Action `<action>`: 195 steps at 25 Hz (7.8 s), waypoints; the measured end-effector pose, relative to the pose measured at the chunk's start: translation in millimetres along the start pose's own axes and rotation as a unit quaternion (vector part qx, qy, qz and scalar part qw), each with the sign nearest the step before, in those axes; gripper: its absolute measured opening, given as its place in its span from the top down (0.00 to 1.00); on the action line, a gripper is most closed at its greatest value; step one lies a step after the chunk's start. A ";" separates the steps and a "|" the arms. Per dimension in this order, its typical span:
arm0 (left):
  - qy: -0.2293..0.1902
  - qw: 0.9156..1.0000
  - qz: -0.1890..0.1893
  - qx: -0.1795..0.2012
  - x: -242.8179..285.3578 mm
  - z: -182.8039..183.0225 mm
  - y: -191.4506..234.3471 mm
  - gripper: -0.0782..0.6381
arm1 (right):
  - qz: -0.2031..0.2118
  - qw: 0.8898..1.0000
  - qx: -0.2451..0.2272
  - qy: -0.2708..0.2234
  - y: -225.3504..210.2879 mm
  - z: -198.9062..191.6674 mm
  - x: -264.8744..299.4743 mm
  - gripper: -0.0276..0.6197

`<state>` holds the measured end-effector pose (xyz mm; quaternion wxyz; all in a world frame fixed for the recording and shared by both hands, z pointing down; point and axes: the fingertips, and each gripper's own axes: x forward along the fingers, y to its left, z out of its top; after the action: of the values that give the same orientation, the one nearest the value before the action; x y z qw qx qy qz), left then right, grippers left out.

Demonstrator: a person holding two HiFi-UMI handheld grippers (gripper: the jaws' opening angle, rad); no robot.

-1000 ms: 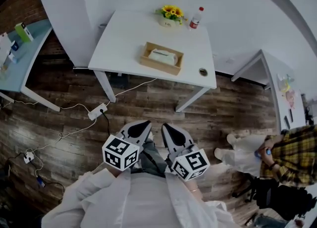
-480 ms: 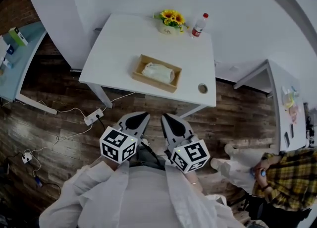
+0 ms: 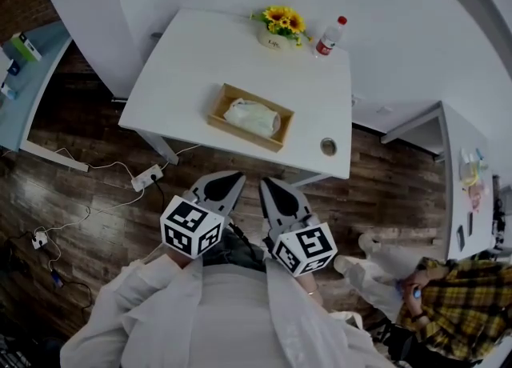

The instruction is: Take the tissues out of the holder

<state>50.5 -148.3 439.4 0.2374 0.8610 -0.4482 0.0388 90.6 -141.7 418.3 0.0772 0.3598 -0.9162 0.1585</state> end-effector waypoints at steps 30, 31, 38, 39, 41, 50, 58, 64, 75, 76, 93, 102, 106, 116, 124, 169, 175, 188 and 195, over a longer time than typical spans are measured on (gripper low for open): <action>0.062 0.997 -0.029 -0.025 48.7 17.6 86.2 0.87 | -0.024 0.999 0.011 0.046 -46.8 25.4 105.0 0.94; 0.065 0.997 -0.032 -0.026 50.4 17.6 88.6 0.87 | -0.026 0.999 0.007 0.048 -47.0 25.8 108.1 0.94; 0.080 0.994 -0.064 -0.029 58.4 19.0 102.0 0.87 | -0.039 0.996 -0.020 0.073 -54.1 20.1 122.2 0.94; 0.082 0.994 -0.069 -0.031 59.4 19.3 103.7 0.87 | -0.039 0.996 -0.023 0.076 -54.0 19.2 124.4 0.94; 0.088 0.992 -0.086 -0.037 60.9 18.7 103.9 0.87 | -0.041 0.995 -0.022 0.084 -54.3 16.2 128.4 0.94; 0.096 0.989 -0.103 -0.035 61.7 13.3 107.2 0.87 | -0.048 0.996 0.013 0.080 -51.0 13.9 143.1 0.94; 0.086 0.991 -0.086 -0.062 70.1 17.6 115.0 0.87 | -0.056 0.992 -0.021 0.112 -61.5 8.1 140.8 0.94; 0.073 0.990 -0.077 -0.089 77.9 20.6 115.2 0.87 | -0.051 0.987 -0.063 0.140 -67.0 12.1 146.9 0.94; 0.054 0.986 -0.062 -0.144 85.1 16.9 116.6 0.87 | -0.025 0.976 -0.116 0.182 -75.7 10.0 165.2 0.94; 0.052 0.986 -0.062 -0.148 85.9 17.3 116.6 0.87 | -0.021 0.974 -0.126 0.188 -77.0 8.8 167.1 0.94; 0.037 0.983 -0.034 -0.177 95.6 16.0 127.9 0.87 | 0.017 0.880 -0.351 0.320 -100.2 -30.0 184.7 0.82; 0.032 0.981 -0.017 -0.191 92.4 12.8 139.3 0.87 | 0.019 0.831 -0.426 0.358 -110.3 -42.5 198.8 0.78; 0.030 0.980 -0.012 -0.196 93.3 13.2 145.1 0.87 | 0.015 0.837 -0.419 0.351 -113.6 -41.9 201.1 0.79; 0.018 0.981 0.004 -0.193 90.9 20.4 158.2 0.87 | -0.001 0.838 -0.411 0.360 -118.8 -46.3 198.7 0.80; 0.021 0.981 0.002 -0.192 88.3 15.9 150.7 0.87 | -0.018 0.843 -0.402 0.356 -122.5 -45.3 195.1 0.94; -0.054 0.998 -0.011 -0.011 71.8 129.4 117.9 0.87 | -0.106 0.961 -0.243 0.080 -112.5 92.9 143.3 0.94; -0.052 0.998 -0.005 0.035 73.1 135.0 112.3 0.87 | -0.105 0.973 -0.201 0.036 -109.6 105.8 137.7 0.94; -0.051 0.997 0.021 0.058 76.7 139.0 117.9 0.87 | -0.088 0.987 -0.135 0.005 -106.5 101.2 134.4 0.94; -0.048 0.997 0.022 0.059 81.9 139.4 117.8 0.87 | -0.089 0.988 -0.127 -0.004 -107.2 106.3 136.1 0.94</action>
<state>-14.2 -329.0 383.1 0.1637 0.8641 -0.4751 0.0290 61.7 -338.9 378.5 0.1328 0.4278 -0.8935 0.0318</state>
